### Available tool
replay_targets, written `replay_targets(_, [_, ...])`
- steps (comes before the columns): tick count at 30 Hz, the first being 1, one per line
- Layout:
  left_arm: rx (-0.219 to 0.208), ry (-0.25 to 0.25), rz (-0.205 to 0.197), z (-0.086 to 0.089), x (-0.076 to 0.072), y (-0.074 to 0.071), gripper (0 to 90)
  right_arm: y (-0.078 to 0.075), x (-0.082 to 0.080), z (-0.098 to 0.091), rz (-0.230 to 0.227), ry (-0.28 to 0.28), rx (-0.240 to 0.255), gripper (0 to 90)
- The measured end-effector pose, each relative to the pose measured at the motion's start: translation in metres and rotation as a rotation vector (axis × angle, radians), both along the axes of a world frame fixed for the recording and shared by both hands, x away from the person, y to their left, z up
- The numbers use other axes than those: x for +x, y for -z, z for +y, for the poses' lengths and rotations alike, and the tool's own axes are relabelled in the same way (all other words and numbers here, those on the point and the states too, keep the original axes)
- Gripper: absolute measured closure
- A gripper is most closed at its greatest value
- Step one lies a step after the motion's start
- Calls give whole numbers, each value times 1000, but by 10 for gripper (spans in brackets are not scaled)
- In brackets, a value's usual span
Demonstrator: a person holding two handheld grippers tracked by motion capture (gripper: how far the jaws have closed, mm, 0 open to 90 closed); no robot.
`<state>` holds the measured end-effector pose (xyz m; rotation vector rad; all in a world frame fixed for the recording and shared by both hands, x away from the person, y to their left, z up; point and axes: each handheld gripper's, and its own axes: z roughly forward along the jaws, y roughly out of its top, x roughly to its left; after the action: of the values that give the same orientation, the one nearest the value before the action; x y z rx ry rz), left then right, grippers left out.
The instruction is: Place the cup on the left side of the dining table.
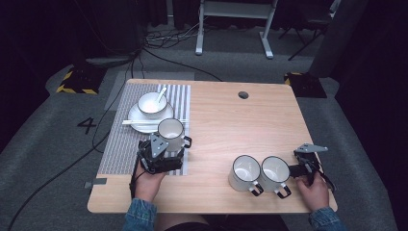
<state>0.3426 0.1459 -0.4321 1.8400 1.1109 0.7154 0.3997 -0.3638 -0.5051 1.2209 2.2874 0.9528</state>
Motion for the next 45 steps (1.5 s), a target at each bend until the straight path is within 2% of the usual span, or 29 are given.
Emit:
replay_targets(7, [-30, -7, -4, 13, -16, -3, 42, 0, 0, 0, 0, 0, 0, 3])
replay_targets(21, [-36, -24, 2, 36, -49, -4, 43, 0, 0, 0, 1, -4, -1, 2])
replay_targets(29, [-28, -25, 12, 45, -63, 3, 43, 0, 2, 0, -1, -15, -4, 2])
replay_targets(34, [-15, -34, 61, 55, -69, 11, 43, 0, 2, 0, -2, -15, -3, 2])
replay_targets(41, [-26, -58, 115, 67, -74, 20, 42, 0, 2, 0, -1, -16, -4, 2])
replay_targets(43, [-12, -58, 119, 70, -74, 24, 43, 0, 2, 0, -2, -16, -4, 2])
replay_targets(44, [5, -61, 133, 73, -74, 27, 43, 0, 2, 0, -2, -16, -4, 2])
replay_targets(45, [5, -58, 143, 75, -74, 30, 43, 0, 2, 0, -1, -15, -3, 2])
